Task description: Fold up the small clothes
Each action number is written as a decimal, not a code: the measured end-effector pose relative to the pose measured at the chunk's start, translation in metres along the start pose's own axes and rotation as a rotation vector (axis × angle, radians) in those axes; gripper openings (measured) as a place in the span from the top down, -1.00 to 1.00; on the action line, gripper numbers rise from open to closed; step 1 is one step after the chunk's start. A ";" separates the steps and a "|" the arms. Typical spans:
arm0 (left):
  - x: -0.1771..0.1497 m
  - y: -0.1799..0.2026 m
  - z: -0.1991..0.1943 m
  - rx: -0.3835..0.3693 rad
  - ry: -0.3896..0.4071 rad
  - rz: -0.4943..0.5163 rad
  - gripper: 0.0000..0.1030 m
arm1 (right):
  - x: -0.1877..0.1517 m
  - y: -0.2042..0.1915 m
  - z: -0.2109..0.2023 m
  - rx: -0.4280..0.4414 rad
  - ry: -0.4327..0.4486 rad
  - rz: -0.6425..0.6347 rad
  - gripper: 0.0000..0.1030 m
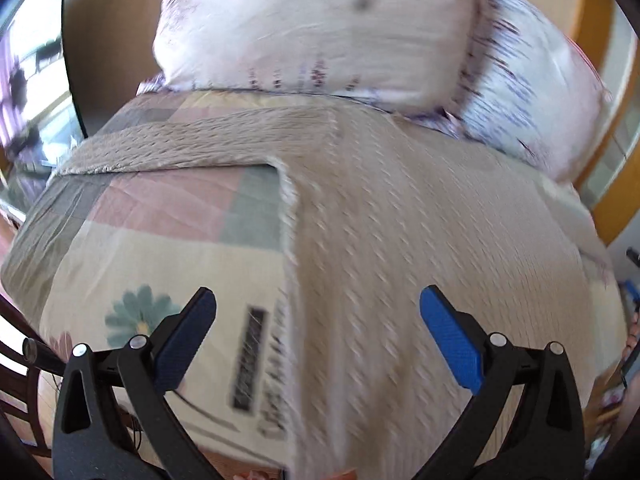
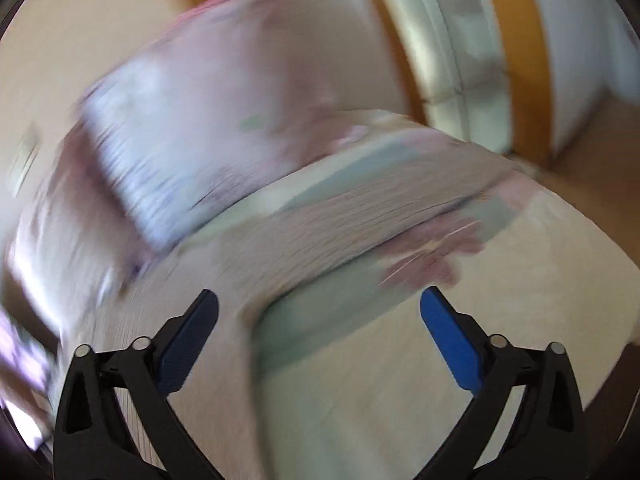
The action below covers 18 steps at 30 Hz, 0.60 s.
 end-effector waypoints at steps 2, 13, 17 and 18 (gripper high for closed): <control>0.019 -0.021 0.010 0.032 -0.035 -0.043 -0.97 | 0.044 0.048 0.019 -0.031 -0.023 0.178 -0.36; 0.058 -0.117 0.040 -0.010 -0.034 -0.280 -0.97 | 0.102 0.133 0.069 -0.034 -0.034 0.496 0.35; 0.060 -0.132 0.042 -0.076 0.025 -0.322 -0.97 | 0.114 0.140 0.073 -0.080 -0.032 0.491 0.80; 0.061 -0.137 0.040 -0.115 0.060 -0.338 -0.97 | 0.118 0.135 0.073 -0.099 -0.026 0.481 0.83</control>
Point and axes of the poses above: each gripper's, at about its wrist camera, not at the fingertips, and z roughly the way its jaws point, y to its right, x to its top, the point moved 2 cm from there along z, roughly the way its jaws point, and after that the axes turned 14 degrees about -y, right-handed, at the moved point
